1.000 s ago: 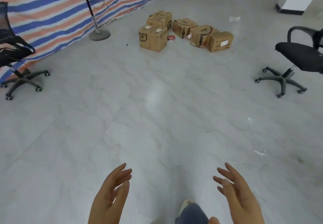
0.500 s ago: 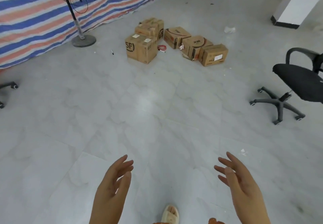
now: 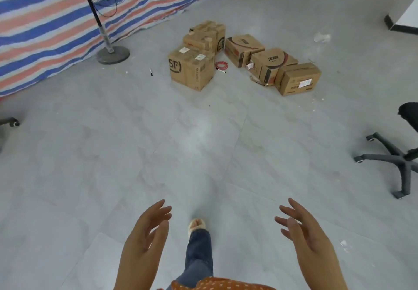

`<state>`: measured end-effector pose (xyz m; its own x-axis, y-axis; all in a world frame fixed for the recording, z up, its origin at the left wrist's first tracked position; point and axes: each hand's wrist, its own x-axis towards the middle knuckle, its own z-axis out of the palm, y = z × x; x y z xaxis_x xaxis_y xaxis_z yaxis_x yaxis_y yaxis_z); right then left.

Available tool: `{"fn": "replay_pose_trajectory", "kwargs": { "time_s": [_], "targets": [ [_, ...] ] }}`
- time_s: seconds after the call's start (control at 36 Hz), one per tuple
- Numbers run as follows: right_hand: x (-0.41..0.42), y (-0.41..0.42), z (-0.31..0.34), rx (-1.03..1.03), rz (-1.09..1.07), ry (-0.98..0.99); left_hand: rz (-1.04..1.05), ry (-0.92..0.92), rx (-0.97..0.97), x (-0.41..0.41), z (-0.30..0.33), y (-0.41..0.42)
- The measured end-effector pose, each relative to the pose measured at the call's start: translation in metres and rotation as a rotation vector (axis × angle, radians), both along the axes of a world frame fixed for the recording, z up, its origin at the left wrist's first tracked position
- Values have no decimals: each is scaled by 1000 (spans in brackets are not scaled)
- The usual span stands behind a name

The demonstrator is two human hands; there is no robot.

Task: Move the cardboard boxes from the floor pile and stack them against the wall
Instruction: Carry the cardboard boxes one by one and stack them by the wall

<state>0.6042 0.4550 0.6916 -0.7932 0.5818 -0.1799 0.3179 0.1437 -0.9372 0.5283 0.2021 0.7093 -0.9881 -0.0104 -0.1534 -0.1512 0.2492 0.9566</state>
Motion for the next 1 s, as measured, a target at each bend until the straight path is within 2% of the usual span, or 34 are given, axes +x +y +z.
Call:
{"fn": "replay_pose_trajectory", "kwargs": {
  "time_s": [0.19,0.44,0.69,0.89,1.0],
  "targets": [
    [-137,20,26,11,-51,45,-90,74,8,-152,28,29],
    [-264,59,29,-2,-73,-36,-90,-1,-8,-274,18,66],
    [-422,141,27,23,-43,-42,-5,13,-8,-423,6,143],
    [-560,243,40,87,-23,23,64,42,34,-543,13,230],
    [-620,282,36,65,20,10,86,-2,35,-595,12,266]
  ]
}}
